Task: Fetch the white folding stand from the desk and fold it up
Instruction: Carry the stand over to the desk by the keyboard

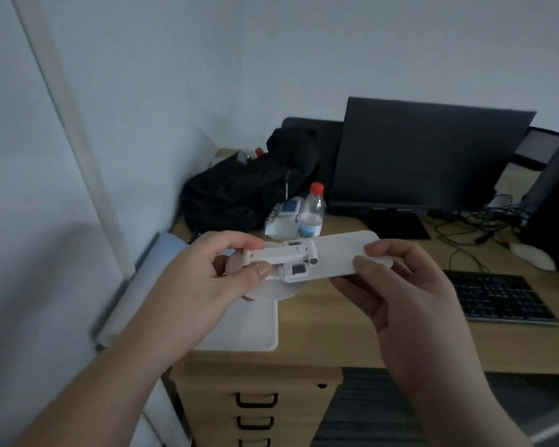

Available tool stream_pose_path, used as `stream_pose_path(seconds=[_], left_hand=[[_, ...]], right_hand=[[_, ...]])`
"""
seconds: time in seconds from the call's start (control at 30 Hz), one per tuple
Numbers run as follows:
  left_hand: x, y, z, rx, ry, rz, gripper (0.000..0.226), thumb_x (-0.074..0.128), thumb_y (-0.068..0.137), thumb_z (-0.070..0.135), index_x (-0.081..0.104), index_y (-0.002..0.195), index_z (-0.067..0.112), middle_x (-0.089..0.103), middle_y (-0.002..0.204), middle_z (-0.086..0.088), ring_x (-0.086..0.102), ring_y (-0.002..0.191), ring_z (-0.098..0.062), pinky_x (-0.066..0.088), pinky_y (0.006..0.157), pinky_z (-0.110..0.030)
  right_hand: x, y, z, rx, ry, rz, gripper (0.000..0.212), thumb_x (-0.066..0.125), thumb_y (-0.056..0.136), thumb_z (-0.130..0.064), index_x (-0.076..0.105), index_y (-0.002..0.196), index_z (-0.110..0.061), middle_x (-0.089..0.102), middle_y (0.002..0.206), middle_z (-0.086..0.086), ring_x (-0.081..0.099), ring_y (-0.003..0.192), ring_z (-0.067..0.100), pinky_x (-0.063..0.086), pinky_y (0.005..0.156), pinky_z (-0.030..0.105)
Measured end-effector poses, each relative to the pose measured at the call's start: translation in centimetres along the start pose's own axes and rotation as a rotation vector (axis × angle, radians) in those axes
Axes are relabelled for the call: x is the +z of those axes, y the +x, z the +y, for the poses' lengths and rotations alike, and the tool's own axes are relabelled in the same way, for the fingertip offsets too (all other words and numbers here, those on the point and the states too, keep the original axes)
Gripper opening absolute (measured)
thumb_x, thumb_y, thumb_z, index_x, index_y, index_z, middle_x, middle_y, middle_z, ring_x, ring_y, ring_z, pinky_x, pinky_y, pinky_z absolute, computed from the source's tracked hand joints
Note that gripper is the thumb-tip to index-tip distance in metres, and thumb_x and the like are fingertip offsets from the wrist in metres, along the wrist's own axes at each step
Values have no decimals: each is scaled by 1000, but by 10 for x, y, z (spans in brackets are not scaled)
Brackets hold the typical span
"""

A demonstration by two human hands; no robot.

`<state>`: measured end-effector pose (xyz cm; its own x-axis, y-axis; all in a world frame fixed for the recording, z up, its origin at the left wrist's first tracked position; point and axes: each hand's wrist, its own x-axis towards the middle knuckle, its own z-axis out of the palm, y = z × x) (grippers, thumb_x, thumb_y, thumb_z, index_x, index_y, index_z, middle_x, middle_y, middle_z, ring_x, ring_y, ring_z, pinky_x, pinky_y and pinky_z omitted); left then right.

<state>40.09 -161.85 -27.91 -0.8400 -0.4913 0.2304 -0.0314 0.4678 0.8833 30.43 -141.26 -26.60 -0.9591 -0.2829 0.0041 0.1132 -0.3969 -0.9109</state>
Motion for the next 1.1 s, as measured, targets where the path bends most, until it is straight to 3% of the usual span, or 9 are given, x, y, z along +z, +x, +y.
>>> stream_pose_path(seconds=[0.13, 0.27, 0.4, 0.5, 0.57, 0.67, 0.77, 1.1], left_hand=[[-26, 14, 66, -36, -14, -32, 25, 80, 88, 25, 73, 108, 35, 70, 112, 3, 73, 87, -8, 56, 65, -16], [-39, 8, 121, -117, 25, -106, 42, 79, 89, 31, 65, 128, 28, 64, 129, 3, 71, 98, -9, 61, 66, -22], [-47, -3, 166, -93, 12, -159, 44, 80, 88, 35, 66, 128, 28, 68, 121, 8, 72, 97, -7, 61, 69, -25], [-43, -11, 190, -57, 8, -200, 33, 79, 88, 38, 66, 118, 36, 71, 115, 8, 70, 101, -9, 62, 83, -35], [-35, -19, 206, -52, 3, -218, 32, 79, 88, 38, 64, 116, 38, 71, 115, 9, 70, 101, -9, 62, 88, -39], [-16, -28, 228, -49, 16, -232, 37, 79, 87, 42, 65, 121, 36, 71, 116, 7, 71, 98, -8, 61, 86, -36], [13, -32, 258, -3, 73, -240, 40, 77, 88, 42, 66, 125, 33, 69, 118, 8, 70, 95, -3, 55, 78, -24], [167, -9, 342, 53, 135, -179, 38, 76, 88, 45, 67, 124, 36, 65, 116, 18, 63, 101, 2, 49, 75, -20]], right_hand=[[27, -4, -68, 79, -16, 22, 14, 66, 93, 9, 63, 104, 0, 78, 99, 13, 80, 87, 29, 65, 72, 31], [43, -26, -129, 176, -126, 126, 20, 67, 93, 9, 64, 106, -5, 69, 117, 17, 80, 89, 31, 64, 69, 30], [44, -53, -183, 147, -198, 134, 22, 67, 93, 9, 63, 110, -4, 66, 116, 10, 75, 91, 25, 65, 72, 32], [35, -68, -203, 133, -194, 160, 23, 68, 92, 8, 63, 110, -7, 63, 121, 10, 74, 97, 29, 65, 82, 42], [23, -78, -214, 131, -175, 183, 23, 68, 92, 8, 63, 109, -7, 60, 124, 11, 70, 106, 33, 65, 81, 42], [-3, -85, -234, 122, -153, 181, 24, 68, 91, 9, 63, 109, -5, 60, 126, 14, 69, 108, 35, 65, 77, 38], [-36, -82, -255, 98, -114, 177, 23, 69, 91, 10, 63, 109, -4, 60, 128, 16, 70, 107, 36, 65, 74, 36], [-184, -21, -333, 52, -54, 122, 23, 67, 91, 12, 62, 110, -2, 61, 122, 16, 70, 106, 38, 66, 76, 39]])
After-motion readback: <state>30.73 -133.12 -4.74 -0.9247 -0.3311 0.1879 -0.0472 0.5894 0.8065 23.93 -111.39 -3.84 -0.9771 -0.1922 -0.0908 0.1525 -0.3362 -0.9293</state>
